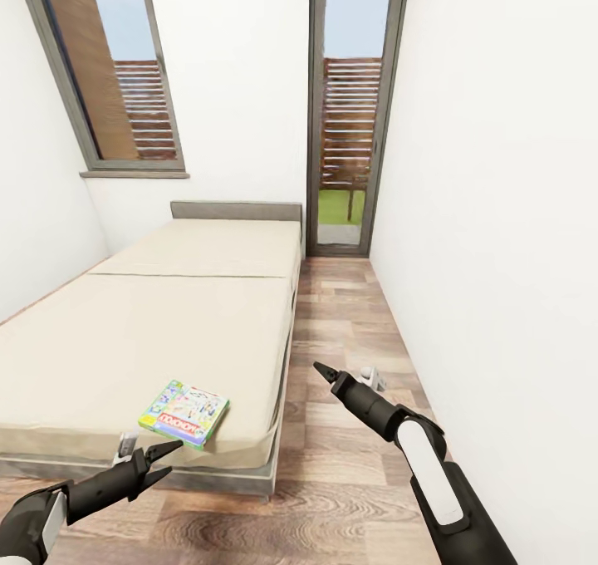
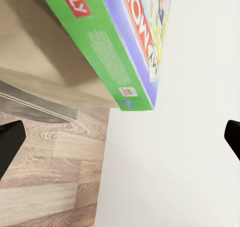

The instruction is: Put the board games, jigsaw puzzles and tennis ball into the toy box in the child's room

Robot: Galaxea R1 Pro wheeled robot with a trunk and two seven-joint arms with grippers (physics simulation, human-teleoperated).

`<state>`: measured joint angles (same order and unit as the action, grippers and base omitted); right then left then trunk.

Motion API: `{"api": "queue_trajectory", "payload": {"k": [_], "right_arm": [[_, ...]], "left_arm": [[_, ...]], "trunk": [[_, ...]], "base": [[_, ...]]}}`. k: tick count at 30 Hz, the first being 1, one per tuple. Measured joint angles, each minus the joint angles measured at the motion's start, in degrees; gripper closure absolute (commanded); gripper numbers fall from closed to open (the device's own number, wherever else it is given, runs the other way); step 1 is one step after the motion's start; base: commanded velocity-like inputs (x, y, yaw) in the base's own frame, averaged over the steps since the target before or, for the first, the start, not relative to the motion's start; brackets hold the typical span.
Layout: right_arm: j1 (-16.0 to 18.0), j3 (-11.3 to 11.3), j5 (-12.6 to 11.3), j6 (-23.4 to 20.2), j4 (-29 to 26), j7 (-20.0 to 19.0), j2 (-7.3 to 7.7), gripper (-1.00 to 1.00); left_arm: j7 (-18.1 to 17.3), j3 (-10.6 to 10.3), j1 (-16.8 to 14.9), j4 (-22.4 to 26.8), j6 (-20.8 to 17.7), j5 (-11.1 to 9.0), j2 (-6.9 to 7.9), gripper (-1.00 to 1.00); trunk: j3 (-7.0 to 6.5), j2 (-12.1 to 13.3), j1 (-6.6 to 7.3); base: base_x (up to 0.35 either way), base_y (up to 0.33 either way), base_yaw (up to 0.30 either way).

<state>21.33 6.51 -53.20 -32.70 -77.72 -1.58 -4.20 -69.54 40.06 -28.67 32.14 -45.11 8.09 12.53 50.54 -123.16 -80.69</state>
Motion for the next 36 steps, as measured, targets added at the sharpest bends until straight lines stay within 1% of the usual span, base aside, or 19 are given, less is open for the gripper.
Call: {"api": "queue_trajectory", "payload": {"k": [17,25,36], "right_arm": [[0.0,0.24,0.06,0.08,-0.25,-0.31,-0.01,-1.0],[0.0,0.26,0.08,0.12,-0.24,-0.33,-0.08,-1.0],[0.0,0.33,0.09,0.16,-0.23,-0.31,-0.17,-1.0]], "left_arm": [[0.06,0.04,0.0,-0.02,-0.01,0.0,-0.08,-1.0],[0.05,0.08,0.0,-0.09,-0.01,-0.02,-0.09,-1.0],[0.05,0.08,0.0,-0.07,-0.01,0.01,-0.02,-1.0]], "trunk": [[0.0,0.0,-0.01],[0.0,0.0,0.0],[0.0,0.0,-0.01]], "base": [[0.03,-0.002,0.0],[0.118,-0.078,0.0],[0.037,-0.025,0.0]]}}
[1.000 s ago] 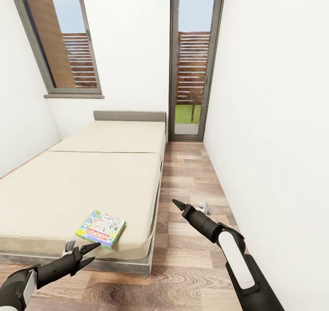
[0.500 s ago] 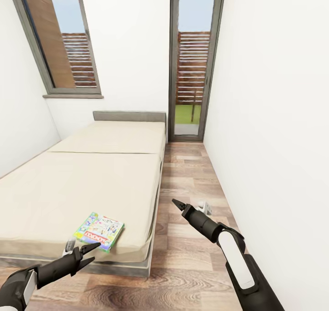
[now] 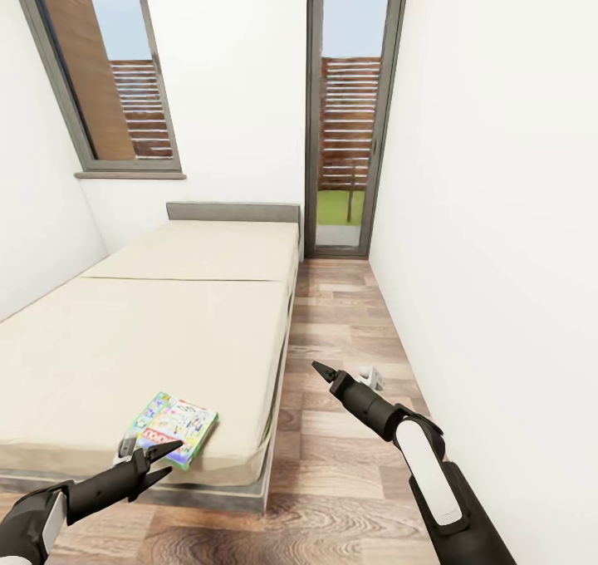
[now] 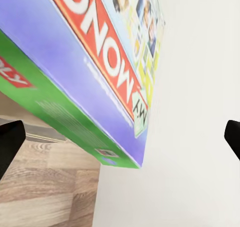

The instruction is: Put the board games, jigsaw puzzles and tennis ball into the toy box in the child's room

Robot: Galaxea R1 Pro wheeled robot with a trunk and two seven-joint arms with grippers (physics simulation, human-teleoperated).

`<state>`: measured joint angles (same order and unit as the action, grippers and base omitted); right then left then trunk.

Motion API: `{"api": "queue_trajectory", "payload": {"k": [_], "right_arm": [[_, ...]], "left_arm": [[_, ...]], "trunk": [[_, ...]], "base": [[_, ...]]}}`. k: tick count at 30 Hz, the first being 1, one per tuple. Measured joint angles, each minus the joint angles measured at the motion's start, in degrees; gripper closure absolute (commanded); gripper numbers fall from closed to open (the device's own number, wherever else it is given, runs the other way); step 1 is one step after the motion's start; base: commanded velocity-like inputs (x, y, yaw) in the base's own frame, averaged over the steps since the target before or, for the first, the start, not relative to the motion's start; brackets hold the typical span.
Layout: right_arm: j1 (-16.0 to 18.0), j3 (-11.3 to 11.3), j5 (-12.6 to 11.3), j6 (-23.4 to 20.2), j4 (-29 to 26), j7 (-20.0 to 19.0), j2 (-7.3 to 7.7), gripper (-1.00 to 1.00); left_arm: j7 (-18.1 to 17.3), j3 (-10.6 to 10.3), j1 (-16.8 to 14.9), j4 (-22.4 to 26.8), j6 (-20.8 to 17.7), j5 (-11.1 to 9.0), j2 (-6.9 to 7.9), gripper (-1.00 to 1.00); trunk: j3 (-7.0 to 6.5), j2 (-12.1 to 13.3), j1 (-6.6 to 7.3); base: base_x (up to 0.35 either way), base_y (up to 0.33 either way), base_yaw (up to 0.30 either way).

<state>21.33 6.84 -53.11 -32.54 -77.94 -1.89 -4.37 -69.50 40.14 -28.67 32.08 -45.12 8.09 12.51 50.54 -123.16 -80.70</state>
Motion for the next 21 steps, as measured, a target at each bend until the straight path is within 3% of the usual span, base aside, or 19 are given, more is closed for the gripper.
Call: {"api": "queue_trajectory", "payload": {"k": [21], "right_arm": [[0.0,0.0,0.0,0.0,0.0,0.0,0.07,-1.0]], "left_arm": [[0.01,0.0,0.0,-0.02,0.03,0.0,-0.08,-1.0]], "trunk": [[0.0,0.0,-0.01]], "base": [[0.036,-0.016,0.0]]}}
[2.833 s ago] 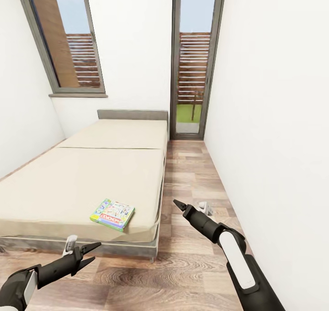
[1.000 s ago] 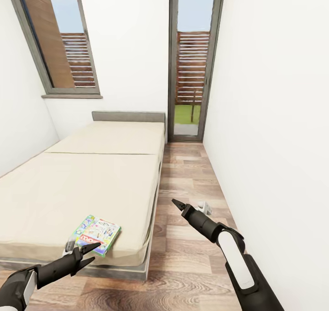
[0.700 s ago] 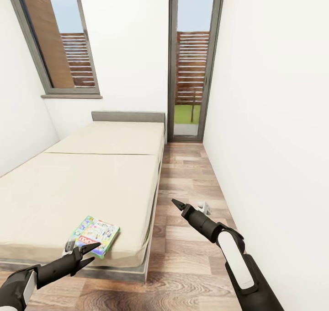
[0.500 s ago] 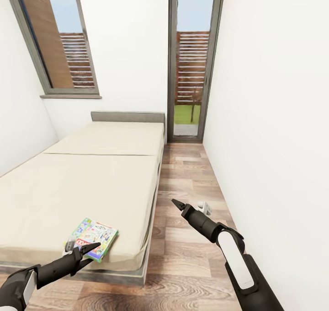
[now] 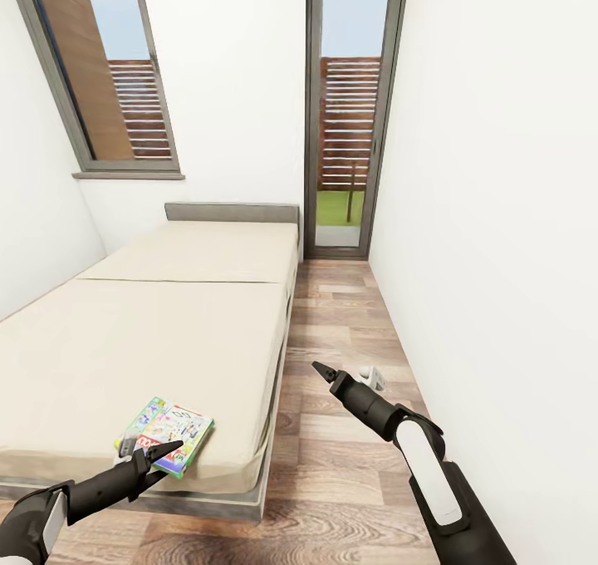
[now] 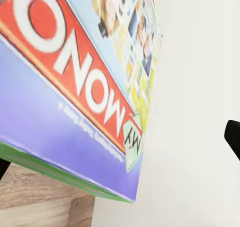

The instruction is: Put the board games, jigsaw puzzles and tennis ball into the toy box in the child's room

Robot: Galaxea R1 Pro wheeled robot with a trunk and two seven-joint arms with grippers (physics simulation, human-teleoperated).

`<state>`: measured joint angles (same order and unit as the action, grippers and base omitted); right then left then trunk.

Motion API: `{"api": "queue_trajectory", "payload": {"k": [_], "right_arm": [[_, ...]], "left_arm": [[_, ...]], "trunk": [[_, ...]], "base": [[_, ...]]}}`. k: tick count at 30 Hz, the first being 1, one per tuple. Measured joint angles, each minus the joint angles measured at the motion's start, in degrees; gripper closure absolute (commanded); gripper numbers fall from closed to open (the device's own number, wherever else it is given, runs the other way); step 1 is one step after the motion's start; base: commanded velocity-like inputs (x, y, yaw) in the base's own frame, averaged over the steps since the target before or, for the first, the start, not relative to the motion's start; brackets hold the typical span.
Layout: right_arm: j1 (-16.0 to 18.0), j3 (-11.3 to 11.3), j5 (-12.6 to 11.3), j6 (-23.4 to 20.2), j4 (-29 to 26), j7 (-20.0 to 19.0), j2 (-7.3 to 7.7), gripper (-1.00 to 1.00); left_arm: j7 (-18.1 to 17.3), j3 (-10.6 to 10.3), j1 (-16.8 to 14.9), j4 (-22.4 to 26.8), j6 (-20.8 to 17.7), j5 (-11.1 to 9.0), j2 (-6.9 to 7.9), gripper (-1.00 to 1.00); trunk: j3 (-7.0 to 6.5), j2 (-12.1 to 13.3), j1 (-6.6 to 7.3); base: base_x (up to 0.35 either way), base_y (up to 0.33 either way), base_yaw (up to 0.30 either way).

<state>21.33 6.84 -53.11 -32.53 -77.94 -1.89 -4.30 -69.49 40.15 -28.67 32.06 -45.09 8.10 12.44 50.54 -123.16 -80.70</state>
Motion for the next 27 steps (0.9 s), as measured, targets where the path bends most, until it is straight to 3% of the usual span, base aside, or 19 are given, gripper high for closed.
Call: {"api": "queue_trajectory", "payload": {"k": [23,24,27], "right_arm": [[0.0,0.0,0.0,0.0,0.0,0.0,0.01,-1.0],[0.0,0.0,0.0,0.0,0.0,0.0,0.01,-1.0],[0.0,0.0,0.0,0.0,0.0,0.0,0.01,-1.0]], "left_arm": [[0.01,0.16,0.0,0.0,-0.14,-0.07,0.08,-1.0],[0.01,0.17,0.0,0.0,-0.17,-0.08,0.08,1.0],[0.01,0.17,0.0,0.0,-0.27,-0.08,0.04,1.0]], "trunk": [[0.0,0.0,0.0],[0.0,0.0,0.0],[0.0,0.0,0.0]], "base": [[0.0,0.0,0.0],[0.0,0.0,0.0],[0.0,0.0,0.0]]}}
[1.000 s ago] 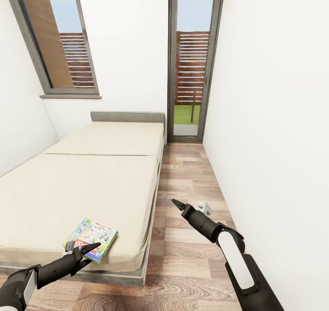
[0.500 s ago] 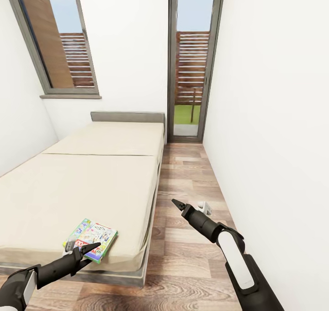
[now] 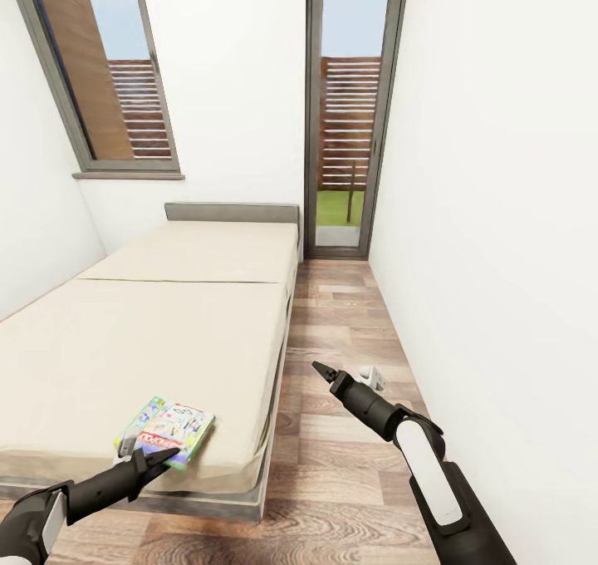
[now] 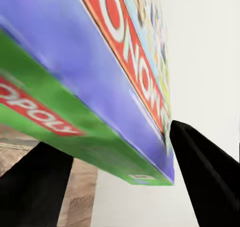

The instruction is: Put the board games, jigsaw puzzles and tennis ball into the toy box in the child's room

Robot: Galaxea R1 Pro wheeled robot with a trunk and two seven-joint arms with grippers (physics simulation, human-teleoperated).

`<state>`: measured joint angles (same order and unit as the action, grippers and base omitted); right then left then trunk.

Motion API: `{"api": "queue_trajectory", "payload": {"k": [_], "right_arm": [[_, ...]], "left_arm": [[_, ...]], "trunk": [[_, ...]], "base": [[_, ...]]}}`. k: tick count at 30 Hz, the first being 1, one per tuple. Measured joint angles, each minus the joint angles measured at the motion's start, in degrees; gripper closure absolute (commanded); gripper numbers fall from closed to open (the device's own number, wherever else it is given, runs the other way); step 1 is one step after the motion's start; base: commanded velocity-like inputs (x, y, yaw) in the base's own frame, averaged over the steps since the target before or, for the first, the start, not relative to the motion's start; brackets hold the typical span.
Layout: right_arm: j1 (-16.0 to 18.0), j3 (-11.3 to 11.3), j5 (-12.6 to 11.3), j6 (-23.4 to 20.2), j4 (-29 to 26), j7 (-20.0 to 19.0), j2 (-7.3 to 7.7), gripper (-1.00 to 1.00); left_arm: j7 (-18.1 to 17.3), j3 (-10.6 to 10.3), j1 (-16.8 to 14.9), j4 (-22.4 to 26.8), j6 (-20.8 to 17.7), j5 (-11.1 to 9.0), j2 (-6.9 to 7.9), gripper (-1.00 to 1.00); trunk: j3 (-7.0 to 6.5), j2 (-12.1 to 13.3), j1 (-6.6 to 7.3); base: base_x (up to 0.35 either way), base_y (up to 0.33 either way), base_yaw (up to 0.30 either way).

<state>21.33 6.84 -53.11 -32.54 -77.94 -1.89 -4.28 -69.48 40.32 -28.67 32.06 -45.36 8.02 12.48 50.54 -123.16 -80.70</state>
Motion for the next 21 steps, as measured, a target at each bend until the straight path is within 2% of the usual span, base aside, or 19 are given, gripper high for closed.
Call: {"api": "queue_trajectory", "payload": {"k": [5,7,16,21], "right_arm": [[0.0,0.0,0.0,0.0,0.0,0.0,0.0,-1.0],[0.0,0.0,0.0,0.0,0.04,0.0,0.0,-1.0],[0.0,0.0,0.0,0.0,0.09,0.0,-0.07,-1.0],[0.0,0.0,-0.01,0.0,0.09,0.0,-0.13,-1.0]], "left_arm": [[-0.11,0.13,-0.03,0.04,-1.01,-1.09,0.03,1.0],[-0.05,0.04,-0.01,0.01,-0.3,-0.21,0.04,1.0],[-0.08,0.03,-0.01,0.01,-0.18,-0.17,0.05,1.0],[-0.07,0.02,-0.01,0.01,-0.12,-0.13,0.04,1.0]], "trunk": [[-0.01,0.0,0.01],[0.0,0.0,0.0],[0.0,0.0,0.0],[-0.89,1.99,1.09]], "base": [[0.0,0.0,0.0],[0.0,0.0,0.0],[0.0,0.0,0.0],[0.0,0.0,0.0]]}}
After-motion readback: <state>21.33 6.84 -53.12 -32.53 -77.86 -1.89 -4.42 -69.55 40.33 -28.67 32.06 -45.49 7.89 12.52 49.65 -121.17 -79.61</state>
